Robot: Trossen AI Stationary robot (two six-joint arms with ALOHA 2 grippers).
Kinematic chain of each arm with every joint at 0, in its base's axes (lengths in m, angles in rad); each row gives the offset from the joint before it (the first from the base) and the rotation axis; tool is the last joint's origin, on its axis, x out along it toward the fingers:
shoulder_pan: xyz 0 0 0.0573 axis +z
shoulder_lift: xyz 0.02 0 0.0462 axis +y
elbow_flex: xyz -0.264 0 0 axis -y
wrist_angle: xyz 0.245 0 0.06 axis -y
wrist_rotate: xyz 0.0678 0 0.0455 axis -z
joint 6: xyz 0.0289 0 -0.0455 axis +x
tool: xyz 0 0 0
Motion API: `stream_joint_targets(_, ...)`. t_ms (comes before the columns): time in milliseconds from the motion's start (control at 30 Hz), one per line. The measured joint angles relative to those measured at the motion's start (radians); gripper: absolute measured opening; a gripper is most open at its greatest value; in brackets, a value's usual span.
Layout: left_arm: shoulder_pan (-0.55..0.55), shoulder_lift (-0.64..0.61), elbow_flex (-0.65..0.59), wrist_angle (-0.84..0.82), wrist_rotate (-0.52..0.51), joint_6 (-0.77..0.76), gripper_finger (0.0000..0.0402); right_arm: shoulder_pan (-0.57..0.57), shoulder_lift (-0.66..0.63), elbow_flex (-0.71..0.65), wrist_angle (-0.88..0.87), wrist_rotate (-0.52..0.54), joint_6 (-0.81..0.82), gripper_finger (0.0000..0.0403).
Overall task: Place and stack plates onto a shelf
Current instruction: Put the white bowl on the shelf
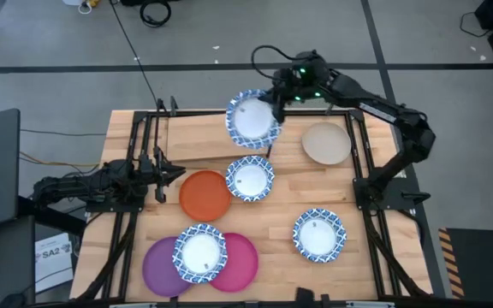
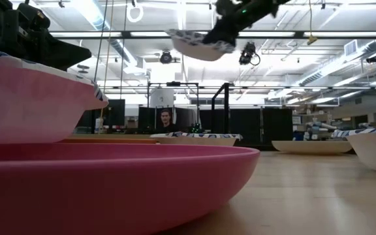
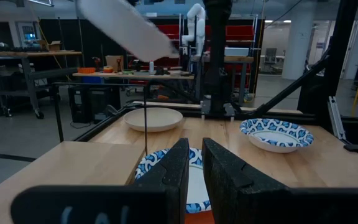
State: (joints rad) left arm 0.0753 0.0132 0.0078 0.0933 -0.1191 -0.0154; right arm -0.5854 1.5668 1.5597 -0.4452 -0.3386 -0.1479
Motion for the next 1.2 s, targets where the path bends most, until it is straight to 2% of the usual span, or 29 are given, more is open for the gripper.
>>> stream_joint_targets(133,0.000,0.000,0.000,0.000,0.000,0.000,0.0052,0.000,0.110,0.076,0.061,0.000,0.021,0.0008)
stream_joint_targets(533,0.000,0.000,0.000,0.000,0.000,0.000,0.0052,-0.012,0.404,0.285,0.062,-0.002,0.011,0.0010)
stream_joint_targets(933,0.000,0.000,0.000,0.000,0.000,0.000,0.0052,-0.056,0.544,0.296,0.044,-0.005,-0.035,0.0010)
stream_joint_targets(1200,0.000,0.000,0.000,0.000,0.000,0.000,0.0052,-0.067,0.585,0.296,0.011,-0.021,-0.047,0.0010)
